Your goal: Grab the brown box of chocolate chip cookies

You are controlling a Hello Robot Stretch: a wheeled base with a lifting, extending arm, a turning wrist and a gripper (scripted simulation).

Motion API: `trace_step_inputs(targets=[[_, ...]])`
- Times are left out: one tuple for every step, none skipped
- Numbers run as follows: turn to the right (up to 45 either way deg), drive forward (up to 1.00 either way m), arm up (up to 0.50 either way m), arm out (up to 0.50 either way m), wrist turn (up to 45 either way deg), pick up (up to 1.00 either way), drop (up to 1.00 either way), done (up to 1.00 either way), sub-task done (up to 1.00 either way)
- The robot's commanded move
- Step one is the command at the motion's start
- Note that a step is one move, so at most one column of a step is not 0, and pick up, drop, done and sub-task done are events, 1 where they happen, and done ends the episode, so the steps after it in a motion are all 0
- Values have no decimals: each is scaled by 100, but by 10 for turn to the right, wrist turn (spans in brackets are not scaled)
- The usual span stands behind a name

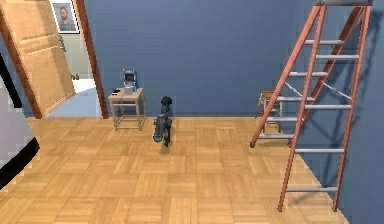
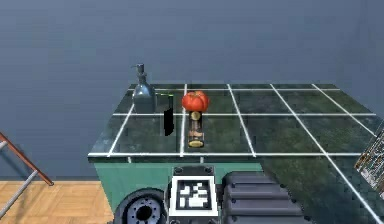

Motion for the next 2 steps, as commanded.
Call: trace_step_inputs(targets=[[0, 0, 0, 26, 0, 0, 0, 0, 0], [0, 0, 0, 0, 450, 0, 0, 0, 0]])
